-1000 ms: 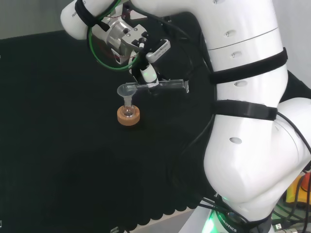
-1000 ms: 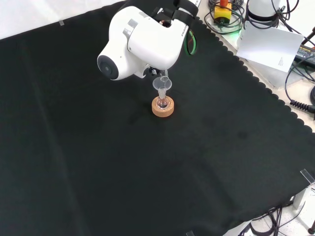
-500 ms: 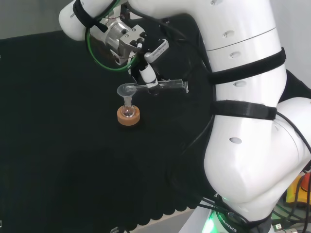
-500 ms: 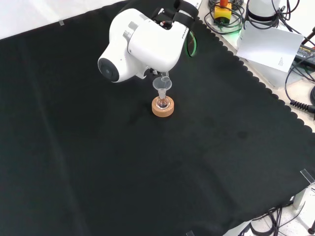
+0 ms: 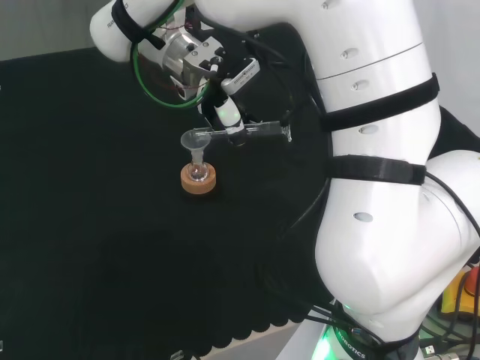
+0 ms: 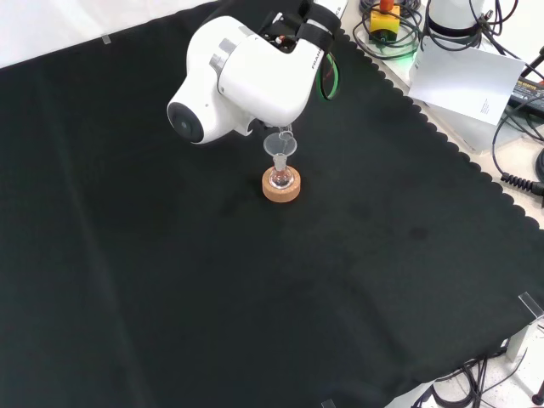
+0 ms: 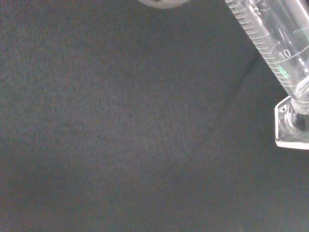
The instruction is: Pour the water from the graduated cylinder into the round-bottom flask.
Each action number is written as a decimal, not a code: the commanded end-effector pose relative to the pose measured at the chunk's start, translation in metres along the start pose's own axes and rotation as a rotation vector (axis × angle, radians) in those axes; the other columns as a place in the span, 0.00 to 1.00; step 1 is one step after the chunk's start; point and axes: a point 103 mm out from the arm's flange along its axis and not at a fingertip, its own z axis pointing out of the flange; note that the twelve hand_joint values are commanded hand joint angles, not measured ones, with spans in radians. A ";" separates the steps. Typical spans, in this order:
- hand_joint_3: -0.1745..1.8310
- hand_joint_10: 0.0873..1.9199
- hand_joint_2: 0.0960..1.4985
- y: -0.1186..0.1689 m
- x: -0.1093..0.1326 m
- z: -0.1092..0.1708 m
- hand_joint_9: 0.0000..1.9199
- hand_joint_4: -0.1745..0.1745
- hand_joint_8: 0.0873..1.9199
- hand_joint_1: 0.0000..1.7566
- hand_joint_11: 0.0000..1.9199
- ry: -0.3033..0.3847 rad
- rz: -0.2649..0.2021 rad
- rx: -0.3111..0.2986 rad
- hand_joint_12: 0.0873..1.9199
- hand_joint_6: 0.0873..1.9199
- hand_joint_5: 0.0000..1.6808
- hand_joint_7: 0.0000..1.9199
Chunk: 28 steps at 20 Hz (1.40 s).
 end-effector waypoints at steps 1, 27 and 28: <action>0.09 0.00 0.71 0.000 0.001 0.000 0.80 0.00 0.47 0.72 0.66 0.004 0.000 0.007 0.33 0.48 0.59 0.54; 0.09 0.00 0.72 -0.008 -0.026 0.019 0.80 0.00 0.47 0.72 0.66 0.080 -0.099 -0.151 0.33 0.48 0.59 0.54; 0.09 0.00 0.72 -0.009 -0.027 0.020 0.80 0.00 0.47 0.72 0.66 0.086 -0.110 -0.165 0.33 0.48 0.59 0.54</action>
